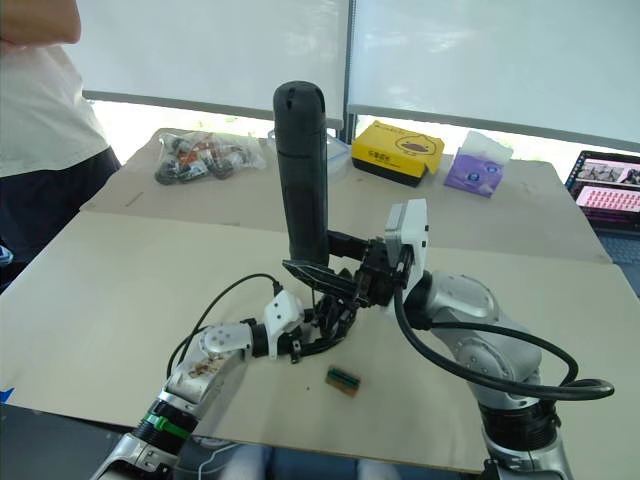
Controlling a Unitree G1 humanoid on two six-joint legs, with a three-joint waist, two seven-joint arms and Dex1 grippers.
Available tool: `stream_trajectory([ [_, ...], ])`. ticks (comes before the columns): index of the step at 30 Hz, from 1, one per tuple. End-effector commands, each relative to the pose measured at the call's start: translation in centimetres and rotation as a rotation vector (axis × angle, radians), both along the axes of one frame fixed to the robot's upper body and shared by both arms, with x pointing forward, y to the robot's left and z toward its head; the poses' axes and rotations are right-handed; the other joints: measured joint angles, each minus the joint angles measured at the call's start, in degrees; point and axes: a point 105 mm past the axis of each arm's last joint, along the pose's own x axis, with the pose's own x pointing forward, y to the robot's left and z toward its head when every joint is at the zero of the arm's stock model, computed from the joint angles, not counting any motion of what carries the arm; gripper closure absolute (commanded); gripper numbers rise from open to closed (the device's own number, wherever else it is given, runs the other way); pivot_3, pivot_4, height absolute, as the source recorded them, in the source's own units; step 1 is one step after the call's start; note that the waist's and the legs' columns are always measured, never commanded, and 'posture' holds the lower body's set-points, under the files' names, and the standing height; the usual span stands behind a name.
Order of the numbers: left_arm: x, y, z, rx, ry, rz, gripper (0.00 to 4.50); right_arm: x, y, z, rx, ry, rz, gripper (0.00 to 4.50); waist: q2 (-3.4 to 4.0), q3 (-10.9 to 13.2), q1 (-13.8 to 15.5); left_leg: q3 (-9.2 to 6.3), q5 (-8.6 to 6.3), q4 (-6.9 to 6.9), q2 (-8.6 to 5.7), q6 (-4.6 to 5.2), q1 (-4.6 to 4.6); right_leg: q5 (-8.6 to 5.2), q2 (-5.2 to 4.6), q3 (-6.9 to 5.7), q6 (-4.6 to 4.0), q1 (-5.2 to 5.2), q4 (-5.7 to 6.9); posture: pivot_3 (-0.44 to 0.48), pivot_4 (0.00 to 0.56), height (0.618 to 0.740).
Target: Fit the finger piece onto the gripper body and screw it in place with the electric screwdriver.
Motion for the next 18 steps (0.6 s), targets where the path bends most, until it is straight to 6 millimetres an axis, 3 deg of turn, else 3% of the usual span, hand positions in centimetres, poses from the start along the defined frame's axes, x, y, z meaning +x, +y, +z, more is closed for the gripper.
stream_trajectory([
  [1, -1.2, -0.39, -2.0, 0.049, 0.084, -0.049, 2.21, -0.43, -0.21, 1.28, 0.034, -0.081, -0.002, 2.58, 0.0, 0.0, 0.0, 0.0, 0.0, 0.0, 0.0, 0.0, 0.0, 0.0, 0.0, 0.0, 0.0, 0.0, 0.0, 0.0, 0.15, 0.74],
  [18, -1.42, -0.53, -2.13, 0.051, 0.094, -0.056, 2.21, 0.17, -0.26, 0.87, 0.025, -0.075, -0.031, 2.58, 0.0, 0.0, 0.0, 0.0, 0.0, -0.02, 0.0, 0.0, 0.0, -0.01, 0.0, 0.0, -0.01, -0.01, -0.01, 0.0, 0.15, 0.74],
])
